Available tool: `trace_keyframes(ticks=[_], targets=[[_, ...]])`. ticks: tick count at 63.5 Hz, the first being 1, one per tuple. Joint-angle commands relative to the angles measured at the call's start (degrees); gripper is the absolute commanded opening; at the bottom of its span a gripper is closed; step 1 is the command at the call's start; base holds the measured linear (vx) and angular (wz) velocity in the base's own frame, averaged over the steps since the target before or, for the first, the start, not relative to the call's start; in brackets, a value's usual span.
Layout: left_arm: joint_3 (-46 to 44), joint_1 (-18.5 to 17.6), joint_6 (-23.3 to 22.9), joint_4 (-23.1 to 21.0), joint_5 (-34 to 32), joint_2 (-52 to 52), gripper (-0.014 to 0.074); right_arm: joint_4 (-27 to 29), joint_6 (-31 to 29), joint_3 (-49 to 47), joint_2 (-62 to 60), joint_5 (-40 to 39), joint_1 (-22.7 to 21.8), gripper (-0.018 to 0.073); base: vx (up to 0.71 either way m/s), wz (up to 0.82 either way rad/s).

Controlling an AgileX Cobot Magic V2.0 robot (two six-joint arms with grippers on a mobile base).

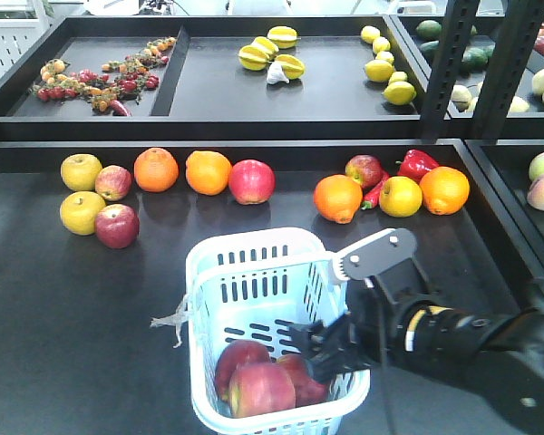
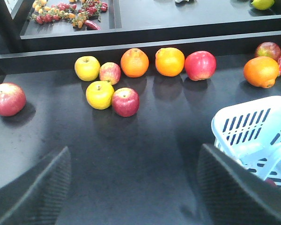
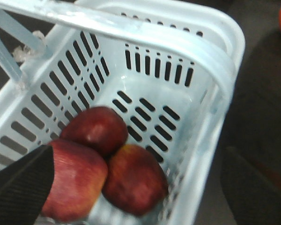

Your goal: Pick three apples into basket with both arms

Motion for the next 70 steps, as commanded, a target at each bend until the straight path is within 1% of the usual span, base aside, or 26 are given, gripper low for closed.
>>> trace_keyframes(ticks=[1, 5, 10, 20, 26, 30, 39, 45, 52, 70], targets=[[-1.75, -0.09, -0.46, 0.91, -3.32, -0.04, 0.0544, -0.18, -0.31, -1.66, -4.78, 3.65, -2.83, 0.0672, 0.00, 0.00], [-1.75, -0.09, -0.46, 0.91, -3.32, -0.04, 0.0544, -0.24, -0.31, -1.66, -7.49, 7.54, -5.24, 0.0669, 0.00, 0.00], [-1.75, -0.09, -0.46, 0.91, -3.32, -0.04, 0.0544, -1.09, -0.88, -1.66, -11.04, 13.65, -9.55, 0.0664, 0.00, 0.00], [-1.75, -0.09, -0.46, 0.91, -3.32, -0.04, 0.0544, -4.74, -0.89, -1.66, -19.73, 24.94, -17.73, 0.0647, 0.00, 0.00], [-1.75, -0.09, -0.46, 0.91, -3.32, -0.04, 0.0544, -6.26, -0.46, -1.66, -25.61, 29.87, -22.44, 0.0636, 0.00, 0.00], [-1.75, -0.09, -0.46, 0.91, -3.32, -0.04, 0.0544, -6.26, -0.46, -1.66, -28.72, 32.70, -25.20, 0.0633, 0.00, 0.00], [-1.75, -0.09, -0.46, 0.91, -3.32, -0.04, 0.0544, -7.07, -0.57, -1.66, -35.28, 38.29, -29.74, 0.0629, 0.00, 0.00], [-1.75, -0.09, -0.46, 0.91, -3.32, -0.04, 0.0544, -8.78, -0.57, -1.66, -38.27, 41.44, -31.12, 0.0627, 0.00, 0.00], [-1.75, -0.09, -0.46, 0.91, -3.32, -0.04, 0.0544, -9.72, -0.51, -1.66, -40.78, 43.52, -31.12, 0.0624, 0.00, 0.00], [-1.75, -0.09, -0.46, 0.91, -3.58, -0.04, 0.0544, -9.72, -0.40, -1.66, -42.36, 41.05, -31.12, 0.0608, 0.00, 0.00]])
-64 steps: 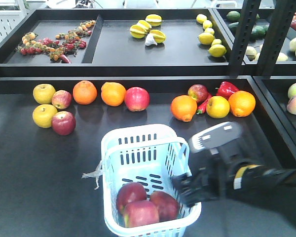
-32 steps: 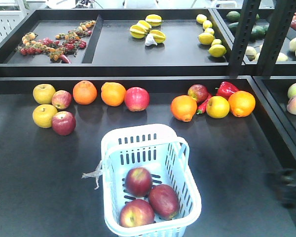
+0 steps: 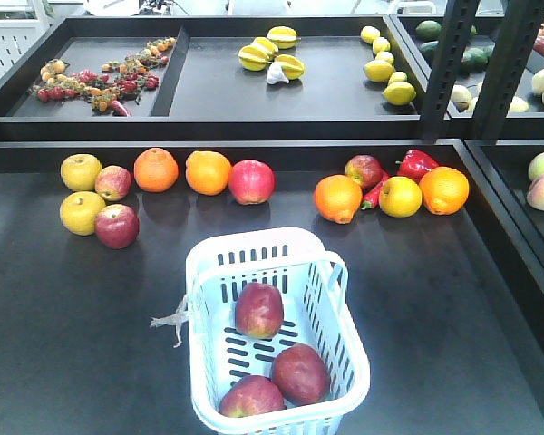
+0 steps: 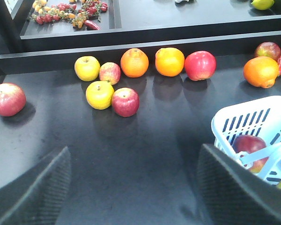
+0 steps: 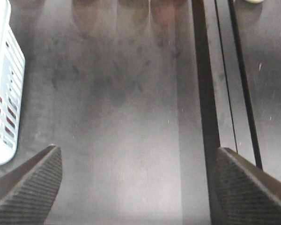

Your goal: Pick three apples into basket with both arms

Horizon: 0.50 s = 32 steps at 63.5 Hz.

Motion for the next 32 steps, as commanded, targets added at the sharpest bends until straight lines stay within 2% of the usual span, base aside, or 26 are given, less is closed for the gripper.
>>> trace_keyframes(ticks=[1, 14, 32], targets=[[-1.75, -0.09, -0.46, 0.91, -3.58, -0.04, 0.0544, -0.96, -0.21, -1.66, 0.06, -4.61, -0.35, 0.0606, 0.00, 0.00], [-1.75, -0.09, -0.46, 0.91, -3.58, -0.04, 0.0544, -0.96, -0.22, -1.66, 0.06, -7.65, -0.35, 0.0582, 0.00, 0.00], [-1.75, -0.09, -0.46, 0.91, -3.11, -0.04, 0.0526, -0.96, -0.27, -1.66, 0.06, -8.04, -0.35, 0.0524, 0.00, 0.00]])
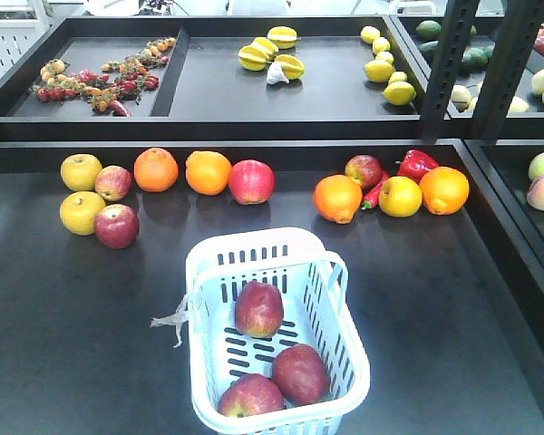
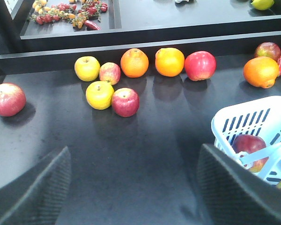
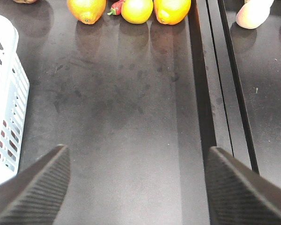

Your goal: Pick three apples into basket with both arms

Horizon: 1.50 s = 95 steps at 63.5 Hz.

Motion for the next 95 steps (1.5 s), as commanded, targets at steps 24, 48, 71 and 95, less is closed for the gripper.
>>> trace_keyframes(ticks=[24, 48, 71, 95], targets=[[-1.75, -0.09, -0.46, 0.91, -1.60, -0.04, 0.0023, -0.79, -0.43, -1.66, 0.06, -4.05, -0.27, 0.0053, 0.00, 0.00], [-1.75, -0.09, -0.46, 0.91, -1.60, -0.04, -0.0008, -0.69, -0.43, -1.66, 0.06, -3.57, -0.27, -0.0009, 0.00, 0.00], [-1.75, -0.09, -0.46, 0.91, -1.60, -0.04, -0.0006, -0.56, -0.43, -1.66, 0.06, -3.58, -0.27, -0.0009, 0.00, 0.00], [-1.75, -0.09, 0.41, 1.06, -0.84, -0.04, -0.0006, -0.57, -0.43, -1.66, 0.06, -2.63, -0.27, -0.0009, 0.00, 0.00]])
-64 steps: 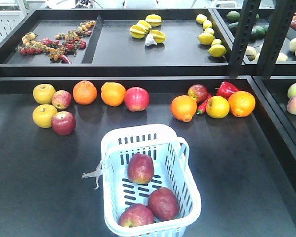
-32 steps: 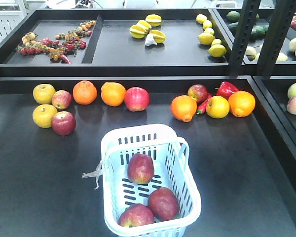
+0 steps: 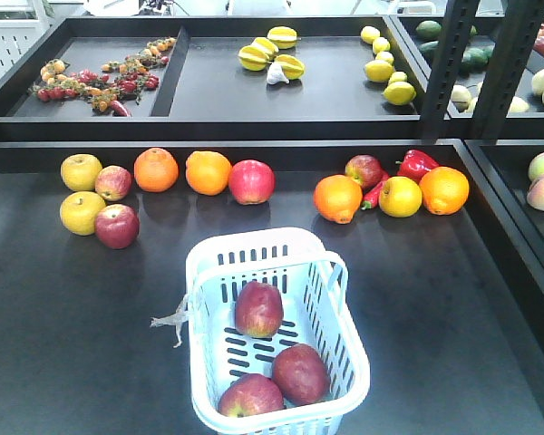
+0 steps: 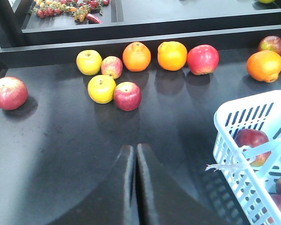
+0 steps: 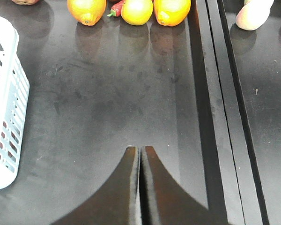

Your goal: Pick three apples into basket with both arms

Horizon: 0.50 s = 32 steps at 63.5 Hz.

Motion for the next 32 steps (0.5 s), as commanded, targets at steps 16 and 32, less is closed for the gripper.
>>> trace_keyframes(ticks=[16, 32], targets=[[-1.37, -0.09, 0.30, -0.18, -7.37, -0.11, -0.0006, -0.57, -0.43, -1.66, 0.06, -2.55, -0.27, -0.0009, 0.00, 0.00], [12.43, -0.09, 0.30, -0.64, -28.35, -8.17, -0.0006, -0.57, -0.43, -1.66, 0.06, -2.55, -0.27, -0.0009, 0.00, 0.00]])
